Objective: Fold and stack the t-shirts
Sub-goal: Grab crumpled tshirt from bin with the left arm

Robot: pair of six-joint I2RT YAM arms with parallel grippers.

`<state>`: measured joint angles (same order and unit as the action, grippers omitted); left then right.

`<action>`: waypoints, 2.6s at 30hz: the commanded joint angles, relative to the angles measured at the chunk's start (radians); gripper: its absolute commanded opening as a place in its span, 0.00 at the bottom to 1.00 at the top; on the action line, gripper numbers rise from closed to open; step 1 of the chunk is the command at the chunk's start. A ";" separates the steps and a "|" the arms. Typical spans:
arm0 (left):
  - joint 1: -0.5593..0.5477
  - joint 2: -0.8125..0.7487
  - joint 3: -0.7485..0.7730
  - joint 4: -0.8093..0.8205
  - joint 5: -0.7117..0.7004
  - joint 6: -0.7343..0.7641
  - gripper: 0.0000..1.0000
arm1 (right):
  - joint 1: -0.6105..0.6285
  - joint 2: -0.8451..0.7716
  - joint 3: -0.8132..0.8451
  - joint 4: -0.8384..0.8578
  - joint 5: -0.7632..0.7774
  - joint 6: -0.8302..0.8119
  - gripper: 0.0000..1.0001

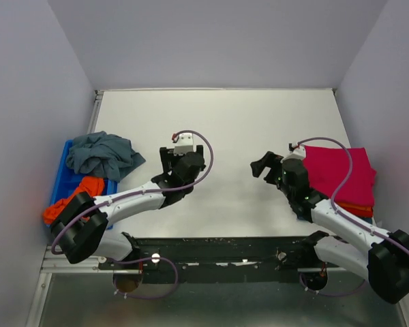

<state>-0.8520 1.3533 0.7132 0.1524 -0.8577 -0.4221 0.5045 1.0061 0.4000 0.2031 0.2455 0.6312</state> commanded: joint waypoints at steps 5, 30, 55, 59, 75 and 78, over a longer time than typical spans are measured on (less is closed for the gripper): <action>0.099 0.020 0.173 -0.354 -0.179 -0.213 0.99 | 0.003 0.005 0.008 0.012 -0.015 0.038 1.00; 0.533 0.404 0.695 -0.968 -0.185 -0.437 0.80 | 0.003 -0.015 -0.020 0.022 -0.071 0.076 1.00; 0.630 0.322 0.555 -0.867 -0.027 -0.394 0.00 | 0.002 -0.080 -0.043 0.022 -0.020 0.064 1.00; 0.625 0.258 0.583 -0.903 -0.079 -0.397 0.00 | 0.003 -0.060 -0.033 0.022 -0.042 0.067 1.00; 0.686 0.464 0.672 -0.829 0.039 -0.314 0.67 | 0.003 -0.050 -0.038 0.035 -0.048 0.070 1.00; 0.688 0.460 0.675 -0.849 0.037 -0.337 0.38 | 0.003 -0.051 -0.047 0.053 -0.048 0.065 1.00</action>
<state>-0.1787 1.8172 1.3533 -0.6739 -0.8417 -0.7475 0.5045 0.9638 0.3653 0.2264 0.1890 0.6991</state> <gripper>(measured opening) 0.611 0.998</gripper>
